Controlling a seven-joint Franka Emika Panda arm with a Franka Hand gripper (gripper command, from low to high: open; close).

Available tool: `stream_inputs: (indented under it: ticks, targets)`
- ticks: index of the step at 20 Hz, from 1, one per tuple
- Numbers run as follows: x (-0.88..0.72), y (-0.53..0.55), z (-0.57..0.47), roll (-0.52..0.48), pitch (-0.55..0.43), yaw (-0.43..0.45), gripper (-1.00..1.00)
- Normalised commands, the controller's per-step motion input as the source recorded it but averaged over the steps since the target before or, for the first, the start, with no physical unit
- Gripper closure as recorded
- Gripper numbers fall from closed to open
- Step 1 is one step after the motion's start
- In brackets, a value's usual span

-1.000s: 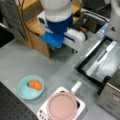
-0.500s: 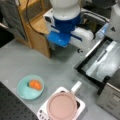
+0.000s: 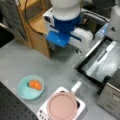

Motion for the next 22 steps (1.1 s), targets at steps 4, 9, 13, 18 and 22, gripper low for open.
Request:
stream_inputs:
  ticks: [4, 9, 13, 18, 22]
  targets:
    - [-0.11, 0.02, -0.09, -0.176, -0.126, 0.062, -1.00]
    - [-0.11, 0.02, -0.09, -0.175, -0.126, 0.062, -1.00]
    - [-0.11, 0.02, -0.09, -0.175, -0.126, 0.062, -1.00]
    - [-0.11, 0.02, -0.09, -0.175, -0.126, 0.062, -1.00]
    - [-0.11, 0.02, -0.09, -0.175, -0.126, 0.062, -1.00]
